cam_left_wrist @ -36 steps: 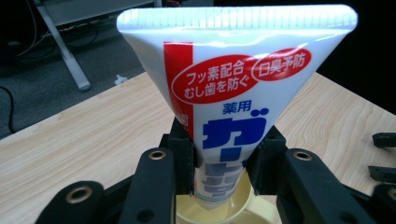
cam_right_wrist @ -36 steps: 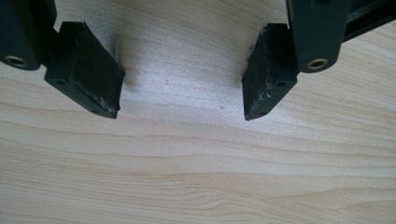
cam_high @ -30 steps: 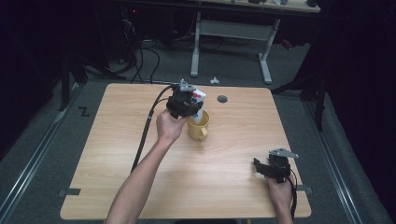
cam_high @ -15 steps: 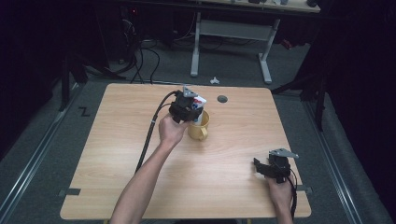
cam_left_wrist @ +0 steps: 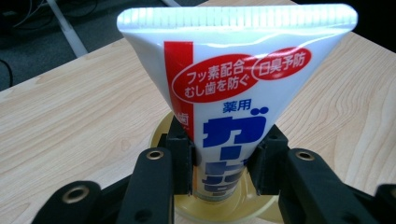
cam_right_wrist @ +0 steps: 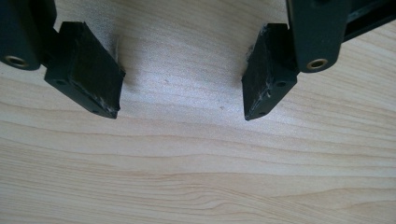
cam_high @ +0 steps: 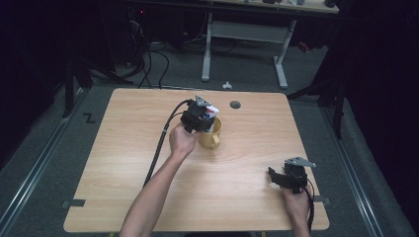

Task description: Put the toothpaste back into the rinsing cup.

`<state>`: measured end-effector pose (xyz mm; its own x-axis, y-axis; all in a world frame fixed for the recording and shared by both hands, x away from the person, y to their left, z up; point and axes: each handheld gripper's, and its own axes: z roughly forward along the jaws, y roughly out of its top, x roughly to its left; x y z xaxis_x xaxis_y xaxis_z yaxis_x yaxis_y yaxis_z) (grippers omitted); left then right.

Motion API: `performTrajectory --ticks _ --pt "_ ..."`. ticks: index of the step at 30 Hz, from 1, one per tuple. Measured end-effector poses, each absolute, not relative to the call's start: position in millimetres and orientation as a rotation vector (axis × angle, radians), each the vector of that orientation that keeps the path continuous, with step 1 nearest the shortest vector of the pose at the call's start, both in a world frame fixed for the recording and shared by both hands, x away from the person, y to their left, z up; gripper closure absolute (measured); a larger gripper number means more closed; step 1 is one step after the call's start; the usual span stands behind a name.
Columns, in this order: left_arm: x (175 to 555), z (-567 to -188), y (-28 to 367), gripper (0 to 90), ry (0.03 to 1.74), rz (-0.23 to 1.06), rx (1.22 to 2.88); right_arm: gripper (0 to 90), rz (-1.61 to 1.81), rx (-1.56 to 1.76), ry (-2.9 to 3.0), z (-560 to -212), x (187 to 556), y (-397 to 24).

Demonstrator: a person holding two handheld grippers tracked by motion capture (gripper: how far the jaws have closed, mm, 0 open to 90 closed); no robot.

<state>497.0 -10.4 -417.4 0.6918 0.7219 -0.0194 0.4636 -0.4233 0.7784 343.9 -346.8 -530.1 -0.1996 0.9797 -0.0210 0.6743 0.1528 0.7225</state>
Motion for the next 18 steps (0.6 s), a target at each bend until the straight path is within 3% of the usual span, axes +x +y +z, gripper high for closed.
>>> performTrajectory --ticks 18 --pt "502 -431 -15 64.4 0.927 0.398 2.12 29.2 0.81 1.571 1.94 -530 344 -347"
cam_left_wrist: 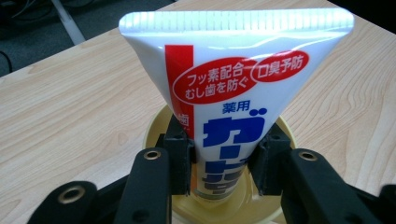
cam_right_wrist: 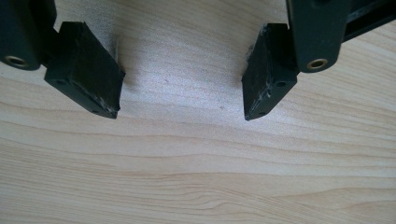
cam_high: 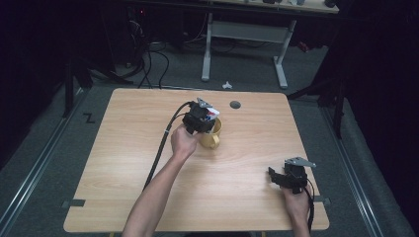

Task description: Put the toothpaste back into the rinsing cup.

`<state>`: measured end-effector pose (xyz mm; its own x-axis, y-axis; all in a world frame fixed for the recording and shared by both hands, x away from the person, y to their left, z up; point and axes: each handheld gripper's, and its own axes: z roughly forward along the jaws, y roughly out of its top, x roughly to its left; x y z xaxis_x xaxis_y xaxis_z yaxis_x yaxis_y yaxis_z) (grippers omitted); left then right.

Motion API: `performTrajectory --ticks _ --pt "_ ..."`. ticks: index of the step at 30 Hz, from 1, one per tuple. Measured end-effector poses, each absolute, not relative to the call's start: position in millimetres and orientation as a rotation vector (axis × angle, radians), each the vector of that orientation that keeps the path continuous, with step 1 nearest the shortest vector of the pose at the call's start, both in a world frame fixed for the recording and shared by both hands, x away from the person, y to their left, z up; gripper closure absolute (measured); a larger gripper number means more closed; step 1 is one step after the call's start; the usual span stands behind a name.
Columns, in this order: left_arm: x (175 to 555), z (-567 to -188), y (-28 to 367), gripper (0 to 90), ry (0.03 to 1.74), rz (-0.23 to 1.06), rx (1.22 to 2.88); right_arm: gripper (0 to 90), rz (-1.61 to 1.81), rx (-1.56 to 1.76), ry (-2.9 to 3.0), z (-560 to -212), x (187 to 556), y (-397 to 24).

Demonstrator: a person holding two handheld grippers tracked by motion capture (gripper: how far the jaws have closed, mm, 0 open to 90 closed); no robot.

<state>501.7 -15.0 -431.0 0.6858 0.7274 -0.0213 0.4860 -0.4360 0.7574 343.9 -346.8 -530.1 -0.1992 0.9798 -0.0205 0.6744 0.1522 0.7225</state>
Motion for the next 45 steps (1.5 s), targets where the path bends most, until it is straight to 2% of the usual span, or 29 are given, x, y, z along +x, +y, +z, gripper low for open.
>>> performTrajectory --ticks 18,27,35,45 --pt "497 -442 -5 60.1 0.947 0.376 2.125 29.2 0.811 1.573 1.938 -530 344 -347" --pt "495 -441 -6 52.0 0.934 0.383 2.126 29.2 0.812 1.573 1.937 -530 344 -347" --pt "491 -437 -5 41.1 0.923 0.417 2.118 29.2 0.812 1.577 1.938 -530 344 -347" --pt "490 -433 -1 34.3 0.913 0.384 2.085 29.2 0.811 1.577 1.938 -530 344 -347"
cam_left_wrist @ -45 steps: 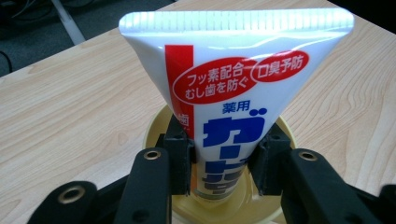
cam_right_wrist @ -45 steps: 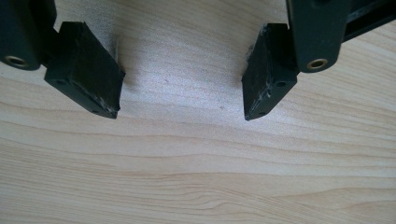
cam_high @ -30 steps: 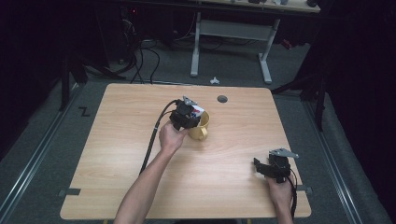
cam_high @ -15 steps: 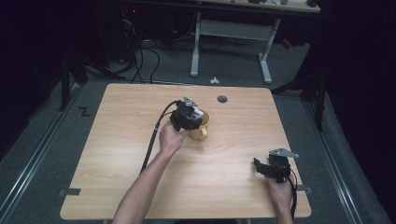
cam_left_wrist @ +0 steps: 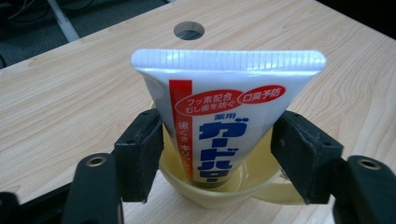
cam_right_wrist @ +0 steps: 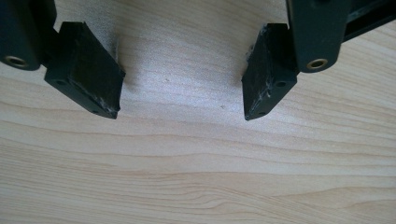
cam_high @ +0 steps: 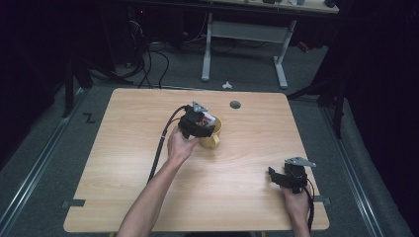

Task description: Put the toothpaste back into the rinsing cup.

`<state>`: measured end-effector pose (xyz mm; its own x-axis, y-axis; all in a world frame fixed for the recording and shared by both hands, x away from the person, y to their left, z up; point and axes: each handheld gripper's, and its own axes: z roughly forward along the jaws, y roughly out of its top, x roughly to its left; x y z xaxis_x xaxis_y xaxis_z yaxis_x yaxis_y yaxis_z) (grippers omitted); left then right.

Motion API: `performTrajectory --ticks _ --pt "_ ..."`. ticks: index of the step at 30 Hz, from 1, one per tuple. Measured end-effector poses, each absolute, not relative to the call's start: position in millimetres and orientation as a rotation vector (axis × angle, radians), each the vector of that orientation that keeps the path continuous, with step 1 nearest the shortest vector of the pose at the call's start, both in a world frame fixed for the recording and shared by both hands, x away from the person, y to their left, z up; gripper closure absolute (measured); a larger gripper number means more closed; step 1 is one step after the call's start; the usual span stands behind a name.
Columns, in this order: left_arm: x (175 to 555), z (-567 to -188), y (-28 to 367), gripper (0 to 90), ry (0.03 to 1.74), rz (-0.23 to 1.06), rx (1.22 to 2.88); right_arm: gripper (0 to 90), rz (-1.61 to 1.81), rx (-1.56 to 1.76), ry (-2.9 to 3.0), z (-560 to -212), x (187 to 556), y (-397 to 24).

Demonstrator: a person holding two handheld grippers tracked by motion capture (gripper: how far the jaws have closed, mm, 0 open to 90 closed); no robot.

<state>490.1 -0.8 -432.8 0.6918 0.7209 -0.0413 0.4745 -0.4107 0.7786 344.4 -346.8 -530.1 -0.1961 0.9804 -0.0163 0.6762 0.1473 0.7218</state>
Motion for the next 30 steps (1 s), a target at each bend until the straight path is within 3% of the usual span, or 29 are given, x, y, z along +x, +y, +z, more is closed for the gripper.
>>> performTrajectory --ticks 16,30 --pt "484 -428 5 26.9 0.901 0.38 2.066 29.2 0.811 1.577 1.938 -530 344 -347" --pt "478 -424 13 26.8 0.896 0.381 2.036 29.2 0.811 1.577 1.938 -530 344 -347"
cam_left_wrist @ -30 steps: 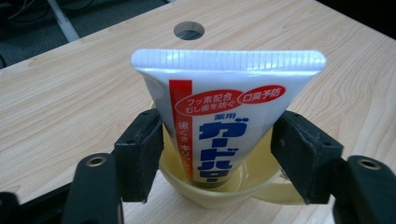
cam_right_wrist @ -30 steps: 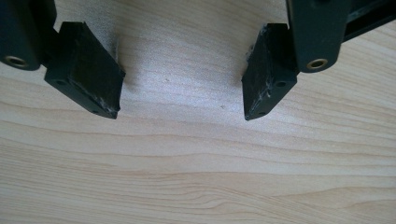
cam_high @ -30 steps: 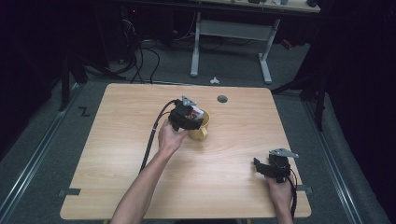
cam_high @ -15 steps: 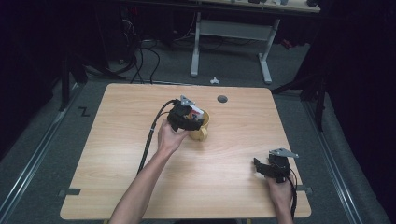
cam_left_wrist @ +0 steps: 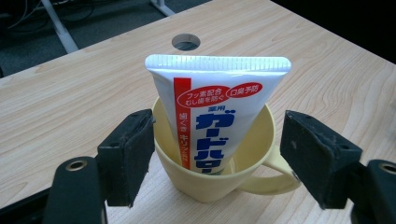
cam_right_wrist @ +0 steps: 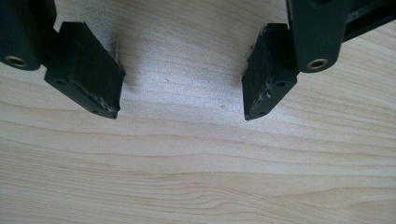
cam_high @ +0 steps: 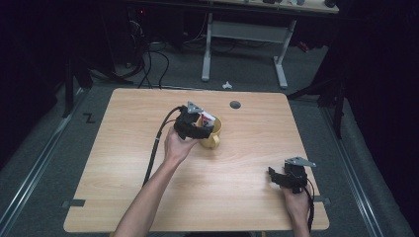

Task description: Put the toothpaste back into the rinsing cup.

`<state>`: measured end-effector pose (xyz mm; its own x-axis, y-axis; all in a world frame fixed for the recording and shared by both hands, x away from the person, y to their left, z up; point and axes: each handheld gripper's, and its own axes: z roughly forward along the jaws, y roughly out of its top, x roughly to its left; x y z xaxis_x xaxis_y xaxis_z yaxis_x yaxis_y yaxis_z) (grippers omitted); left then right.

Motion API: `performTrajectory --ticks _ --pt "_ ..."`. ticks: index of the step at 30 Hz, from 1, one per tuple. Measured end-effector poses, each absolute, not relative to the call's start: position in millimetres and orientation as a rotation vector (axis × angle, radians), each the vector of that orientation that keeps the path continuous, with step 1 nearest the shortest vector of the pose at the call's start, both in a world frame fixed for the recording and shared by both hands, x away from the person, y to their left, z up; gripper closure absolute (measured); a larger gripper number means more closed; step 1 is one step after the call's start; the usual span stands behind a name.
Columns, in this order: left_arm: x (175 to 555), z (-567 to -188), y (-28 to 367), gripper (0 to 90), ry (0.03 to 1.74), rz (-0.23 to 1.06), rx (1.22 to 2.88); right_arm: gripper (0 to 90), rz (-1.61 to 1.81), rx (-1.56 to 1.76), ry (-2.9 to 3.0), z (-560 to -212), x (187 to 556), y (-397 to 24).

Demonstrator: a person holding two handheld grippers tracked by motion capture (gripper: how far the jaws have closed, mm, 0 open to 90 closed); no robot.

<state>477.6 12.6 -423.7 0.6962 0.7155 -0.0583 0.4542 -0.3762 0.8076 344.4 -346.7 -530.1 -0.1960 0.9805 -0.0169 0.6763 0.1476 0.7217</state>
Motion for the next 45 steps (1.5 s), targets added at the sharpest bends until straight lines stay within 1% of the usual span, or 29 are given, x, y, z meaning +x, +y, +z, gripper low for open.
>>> performTrajectory --ticks 17,45 --pt "468 -416 30 28.8 0.888 0.411 2.028 29.1 0.816 1.579 1.935 -530 344 -347" --pt "460 -410 59 30.1 0.914 0.406 1.969 29.1 0.811 1.579 1.93 -530 345 -347"
